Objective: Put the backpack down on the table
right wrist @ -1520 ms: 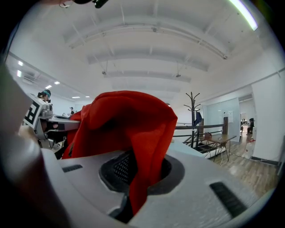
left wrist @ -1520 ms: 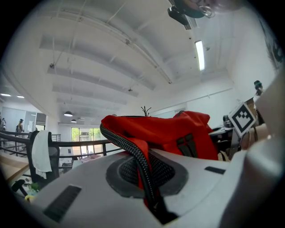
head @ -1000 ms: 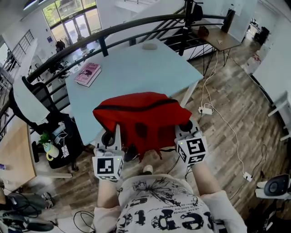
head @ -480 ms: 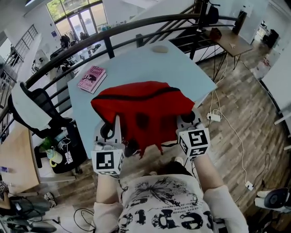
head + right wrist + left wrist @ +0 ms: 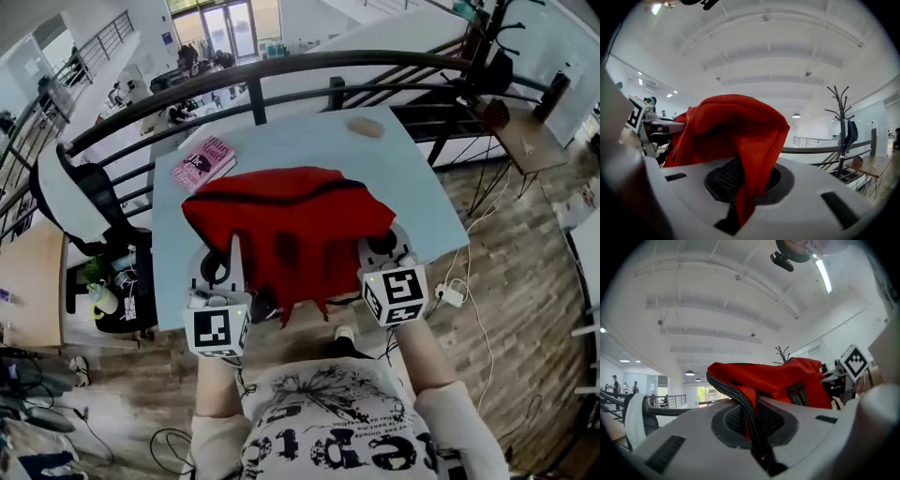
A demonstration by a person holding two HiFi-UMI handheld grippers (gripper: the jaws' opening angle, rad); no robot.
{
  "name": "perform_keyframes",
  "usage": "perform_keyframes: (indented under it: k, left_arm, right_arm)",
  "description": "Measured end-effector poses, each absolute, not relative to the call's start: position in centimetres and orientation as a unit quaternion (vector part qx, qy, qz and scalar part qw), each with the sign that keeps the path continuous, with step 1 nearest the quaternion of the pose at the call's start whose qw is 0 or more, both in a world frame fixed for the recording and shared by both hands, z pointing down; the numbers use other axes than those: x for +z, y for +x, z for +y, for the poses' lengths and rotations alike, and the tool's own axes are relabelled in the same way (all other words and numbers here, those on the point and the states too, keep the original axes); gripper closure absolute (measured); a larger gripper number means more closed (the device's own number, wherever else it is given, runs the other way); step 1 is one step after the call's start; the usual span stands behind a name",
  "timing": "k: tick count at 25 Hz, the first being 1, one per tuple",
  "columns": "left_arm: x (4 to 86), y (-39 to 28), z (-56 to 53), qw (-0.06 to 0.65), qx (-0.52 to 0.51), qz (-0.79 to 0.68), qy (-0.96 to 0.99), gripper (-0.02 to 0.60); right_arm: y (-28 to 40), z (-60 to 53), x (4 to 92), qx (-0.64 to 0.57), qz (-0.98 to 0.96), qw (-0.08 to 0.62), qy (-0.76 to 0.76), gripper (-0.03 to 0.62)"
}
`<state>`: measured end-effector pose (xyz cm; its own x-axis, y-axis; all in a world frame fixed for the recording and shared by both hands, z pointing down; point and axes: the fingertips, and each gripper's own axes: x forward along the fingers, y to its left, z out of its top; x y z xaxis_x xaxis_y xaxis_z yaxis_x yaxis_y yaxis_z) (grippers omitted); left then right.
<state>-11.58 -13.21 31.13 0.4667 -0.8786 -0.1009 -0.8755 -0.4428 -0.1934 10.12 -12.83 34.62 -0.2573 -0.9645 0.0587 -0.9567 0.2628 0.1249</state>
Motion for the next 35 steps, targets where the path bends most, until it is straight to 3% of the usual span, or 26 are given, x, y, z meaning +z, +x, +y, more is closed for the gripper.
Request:
perform_keyframes:
  k: [17,35]
  left_arm:
    - [32.5,-1.3,-29.3,0.090,-0.037,0.598,-0.795,0.566]
    - [33.3,-4.9,-51.1,0.048,-0.023,0.611,-0.790,0.566]
  right_arm:
    - [20.8,-32.3,35.4,-0.033,-0.841,0.079,0.535,0.566]
    - [17.6,-53.3,36.1,-0.031,-0.840,0.069,0.537,0.566]
